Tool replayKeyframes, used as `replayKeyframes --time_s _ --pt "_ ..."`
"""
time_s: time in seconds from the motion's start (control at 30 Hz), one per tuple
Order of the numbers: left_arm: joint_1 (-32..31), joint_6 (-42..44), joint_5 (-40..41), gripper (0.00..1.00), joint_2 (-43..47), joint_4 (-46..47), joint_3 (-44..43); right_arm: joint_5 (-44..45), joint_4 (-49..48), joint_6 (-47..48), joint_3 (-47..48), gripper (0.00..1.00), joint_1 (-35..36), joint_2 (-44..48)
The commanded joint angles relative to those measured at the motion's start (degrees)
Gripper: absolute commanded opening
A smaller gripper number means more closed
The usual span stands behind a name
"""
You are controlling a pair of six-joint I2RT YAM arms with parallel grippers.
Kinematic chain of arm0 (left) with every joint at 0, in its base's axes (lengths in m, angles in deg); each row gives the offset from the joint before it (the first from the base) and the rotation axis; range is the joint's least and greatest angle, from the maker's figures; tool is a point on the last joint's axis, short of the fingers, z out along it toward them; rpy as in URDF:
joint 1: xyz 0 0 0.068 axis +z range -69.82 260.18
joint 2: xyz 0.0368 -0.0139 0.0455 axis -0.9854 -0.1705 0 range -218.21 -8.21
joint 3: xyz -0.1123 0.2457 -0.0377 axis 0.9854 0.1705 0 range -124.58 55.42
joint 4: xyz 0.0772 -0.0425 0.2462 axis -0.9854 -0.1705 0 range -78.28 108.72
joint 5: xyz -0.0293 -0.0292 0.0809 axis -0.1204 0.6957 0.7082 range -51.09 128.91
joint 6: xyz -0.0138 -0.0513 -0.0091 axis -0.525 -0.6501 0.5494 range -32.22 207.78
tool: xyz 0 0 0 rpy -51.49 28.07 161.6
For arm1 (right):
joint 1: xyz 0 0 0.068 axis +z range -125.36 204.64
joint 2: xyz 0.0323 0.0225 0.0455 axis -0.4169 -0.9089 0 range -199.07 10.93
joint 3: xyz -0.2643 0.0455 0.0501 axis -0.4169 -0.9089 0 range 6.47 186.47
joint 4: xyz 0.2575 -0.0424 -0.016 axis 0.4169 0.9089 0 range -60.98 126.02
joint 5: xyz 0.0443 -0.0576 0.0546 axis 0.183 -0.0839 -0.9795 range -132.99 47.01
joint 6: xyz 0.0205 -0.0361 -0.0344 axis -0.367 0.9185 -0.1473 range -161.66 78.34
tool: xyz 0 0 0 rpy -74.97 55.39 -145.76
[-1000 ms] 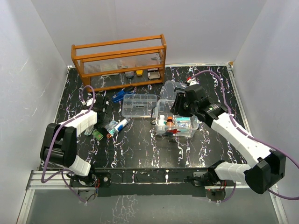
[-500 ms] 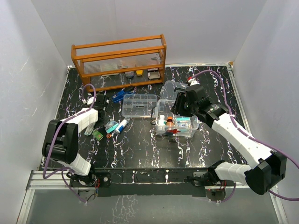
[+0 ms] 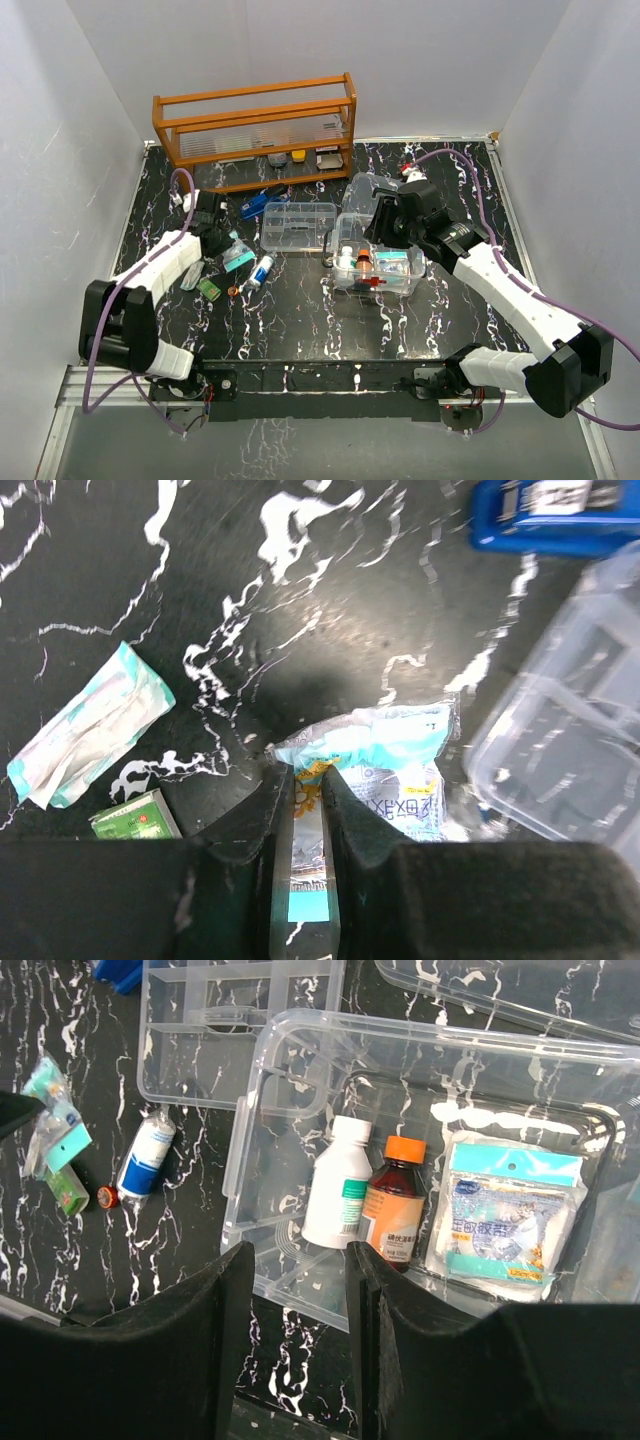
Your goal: Organize the medicine kit
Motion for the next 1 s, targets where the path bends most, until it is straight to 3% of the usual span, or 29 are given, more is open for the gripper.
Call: replayKeyframes --time_s 0.0,0.1,0.27,0.47,0.7,0.97 --pt "0.4 5.0 -1.9 0.09 7.2 -2.3 -3.4 -1.6 -5.1 -0.3 -0.4 0.39 -0.3 1.5" --pt "0.5 8.5 -7.6 0.10 10.1 -0.7 -3.4 -3.5 -6.7 -0.2 -0.9 0.40 -0.3 1.4" --pt "0.3 14.0 -27.3 0.13 14.6 6.5 -1.8 -12.1 -11.4 0.5 -2.2 0.45 -0.3 0.9" --pt "-1.4 10.9 -44.2 0.15 16.1 13.0 -0.7 -19.7 -18.8 -3.1 -4.3 0.52 -0.1 1.0" --pt "-9.3 5.8 -44.5 0.17 17.0 19.2 0.1 -23.4 -25.1 -7.5 -5.6 0.57 2.2 0.8" --pt "-16.8 2.2 -37.3 0.17 17.1 23.5 2.8 -15.5 -26.6 -10.5 -3.3 0.64 8.8 -2.4"
